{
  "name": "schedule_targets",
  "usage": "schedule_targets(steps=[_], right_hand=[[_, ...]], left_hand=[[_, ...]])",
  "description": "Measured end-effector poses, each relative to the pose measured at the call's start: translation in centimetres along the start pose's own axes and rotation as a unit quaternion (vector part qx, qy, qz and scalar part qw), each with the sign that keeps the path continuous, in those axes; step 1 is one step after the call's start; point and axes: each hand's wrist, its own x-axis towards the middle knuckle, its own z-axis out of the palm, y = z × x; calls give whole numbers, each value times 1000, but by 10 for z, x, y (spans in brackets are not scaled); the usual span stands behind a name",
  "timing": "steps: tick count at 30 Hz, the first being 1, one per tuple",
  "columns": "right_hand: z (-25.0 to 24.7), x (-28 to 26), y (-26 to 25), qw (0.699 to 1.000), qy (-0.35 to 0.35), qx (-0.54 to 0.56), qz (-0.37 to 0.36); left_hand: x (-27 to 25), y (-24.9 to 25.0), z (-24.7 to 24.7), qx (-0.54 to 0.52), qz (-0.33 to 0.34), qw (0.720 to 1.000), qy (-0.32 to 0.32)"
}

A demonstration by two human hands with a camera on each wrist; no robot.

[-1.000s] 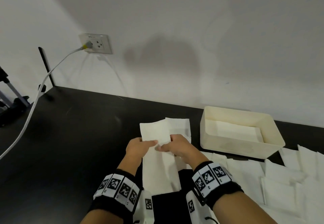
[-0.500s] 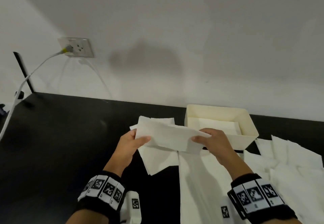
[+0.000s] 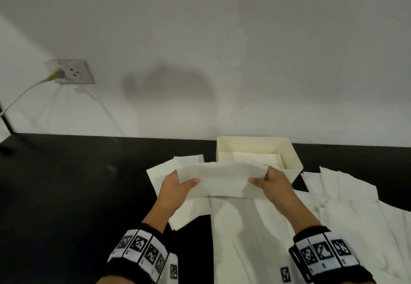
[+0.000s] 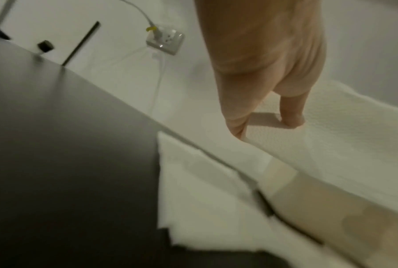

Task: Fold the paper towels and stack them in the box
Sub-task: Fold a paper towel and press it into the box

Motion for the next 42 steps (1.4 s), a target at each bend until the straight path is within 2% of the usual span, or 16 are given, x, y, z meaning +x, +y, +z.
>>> schedule_targets(steps=[4,9,12,16,18,20,22,26,30,36,42], right_hand=[[-39,25,-34,994,97,-7,-43],[-62,67,-47,964,158,-214,1],[-59,81,-44,954,144,-264,5],[-52,96,-28,930,123,-345,-10],[-52,99,-23,916,122,-383,-8],[-52,102,-19,907,117,-404,4],[-53,103,-18,904,107,-413,21],[-51,105,-16,881,60,-466,45],[-44,105,-11,868,36,-489,77],[-40,102,-10,858,25,-510,55],[-37,107,-5,852,5,-520,60]], left_hand=[[21,50,27,71,100,992,20],[53,80,72,272,106,956,10],[62,80,94,406,129,904,25],[71,72,110,591,171,787,41],[74,68,113,638,182,748,25],[76,67,115,671,190,717,-4],[78,66,116,690,191,697,-27],[79,68,118,736,185,649,-60],[79,72,121,762,175,618,-79],[83,68,123,778,169,597,-98],[84,66,123,810,150,559,-97]])
